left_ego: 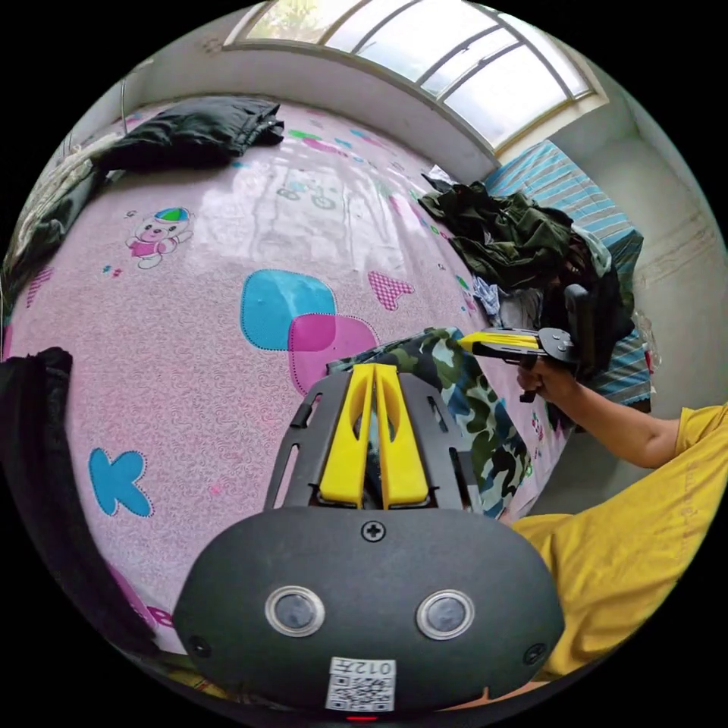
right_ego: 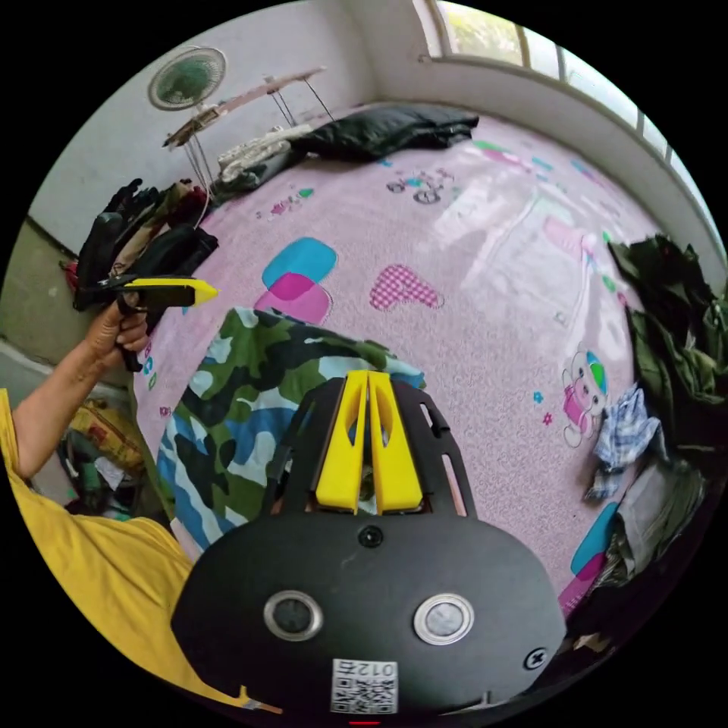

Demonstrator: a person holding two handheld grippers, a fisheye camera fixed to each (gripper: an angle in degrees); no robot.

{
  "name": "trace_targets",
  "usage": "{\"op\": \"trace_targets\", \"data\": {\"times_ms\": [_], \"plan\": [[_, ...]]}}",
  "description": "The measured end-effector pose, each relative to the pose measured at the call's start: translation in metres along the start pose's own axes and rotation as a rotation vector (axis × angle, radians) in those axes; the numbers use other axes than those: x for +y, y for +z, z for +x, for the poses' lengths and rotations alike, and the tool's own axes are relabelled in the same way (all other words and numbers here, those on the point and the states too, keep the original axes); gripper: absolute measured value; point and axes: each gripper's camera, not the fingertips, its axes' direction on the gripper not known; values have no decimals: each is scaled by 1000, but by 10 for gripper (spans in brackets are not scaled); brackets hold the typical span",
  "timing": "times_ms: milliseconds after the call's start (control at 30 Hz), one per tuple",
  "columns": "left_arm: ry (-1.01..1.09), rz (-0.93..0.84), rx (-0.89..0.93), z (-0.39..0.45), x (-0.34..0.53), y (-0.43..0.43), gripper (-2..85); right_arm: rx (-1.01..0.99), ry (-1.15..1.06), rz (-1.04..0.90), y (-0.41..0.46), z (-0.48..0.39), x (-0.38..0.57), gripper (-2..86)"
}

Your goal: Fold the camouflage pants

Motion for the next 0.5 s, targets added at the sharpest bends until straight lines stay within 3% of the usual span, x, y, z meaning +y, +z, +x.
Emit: {"op": "trace_targets", "data": {"times_ms": [167,300,500], "plan": [[33,-95,-22,2,-7,21,3,-47,-219,28,10,-51,-24,-1],[2,-146,-99,-22,-29,57,1,14,-194,-88,47,-51,-39,-1],[-51,-168,37,-64,-38,72,0,-82,-110,-97,61,-28,-40,-1]]}}
